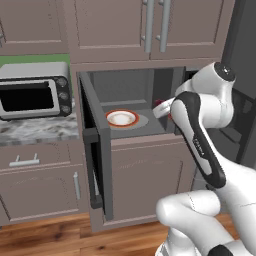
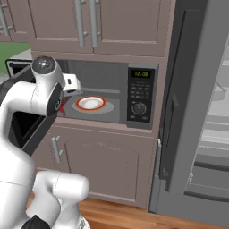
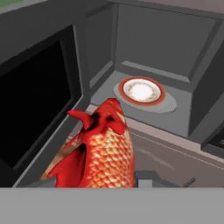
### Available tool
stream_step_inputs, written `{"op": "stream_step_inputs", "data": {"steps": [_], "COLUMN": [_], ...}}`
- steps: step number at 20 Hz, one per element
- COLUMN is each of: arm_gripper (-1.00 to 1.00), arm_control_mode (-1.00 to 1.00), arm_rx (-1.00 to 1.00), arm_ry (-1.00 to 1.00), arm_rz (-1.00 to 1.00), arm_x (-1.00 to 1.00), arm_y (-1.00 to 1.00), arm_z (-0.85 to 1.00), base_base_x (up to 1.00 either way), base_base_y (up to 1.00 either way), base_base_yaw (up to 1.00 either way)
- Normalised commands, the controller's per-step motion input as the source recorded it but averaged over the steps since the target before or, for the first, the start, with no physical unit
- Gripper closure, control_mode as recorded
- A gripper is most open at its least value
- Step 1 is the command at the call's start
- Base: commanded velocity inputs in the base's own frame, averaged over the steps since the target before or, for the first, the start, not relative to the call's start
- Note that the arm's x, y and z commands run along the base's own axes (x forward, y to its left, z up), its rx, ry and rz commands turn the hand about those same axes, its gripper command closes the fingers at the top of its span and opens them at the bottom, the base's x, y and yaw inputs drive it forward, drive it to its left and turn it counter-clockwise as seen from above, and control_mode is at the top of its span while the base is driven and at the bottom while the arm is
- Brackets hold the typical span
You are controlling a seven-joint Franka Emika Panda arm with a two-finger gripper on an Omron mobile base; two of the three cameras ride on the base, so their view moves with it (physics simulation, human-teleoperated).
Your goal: Transport the fish from the fridge to the microwave and turn on the microwave.
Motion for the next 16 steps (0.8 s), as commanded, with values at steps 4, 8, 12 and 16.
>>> {"op": "stream_step_inputs", "data": {"steps": [4,8,12,16], "arm_gripper": [1.0,1.0,1.0,1.0], "arm_control_mode": [-1.0,-1.0,-1.0,-1.0], "arm_rx": [-0.06,0.0,0.0,-0.01], "arm_ry": [-0.06,-0.02,0.0,0.0], "arm_rz": [0.06,0.05,0.0,0.01], "arm_x": [0.42,0.51,0.52,0.48], "arm_y": [0.11,0.03,0.0,0.01], "arm_z": [-0.24,-0.18,-0.14,-0.25], "base_base_x": [0.0,0.0,0.0,0.0], "base_base_y": [0.0,0.0,0.0,0.0], "base_base_yaw": [0.0,0.0,0.0,0.0]}}
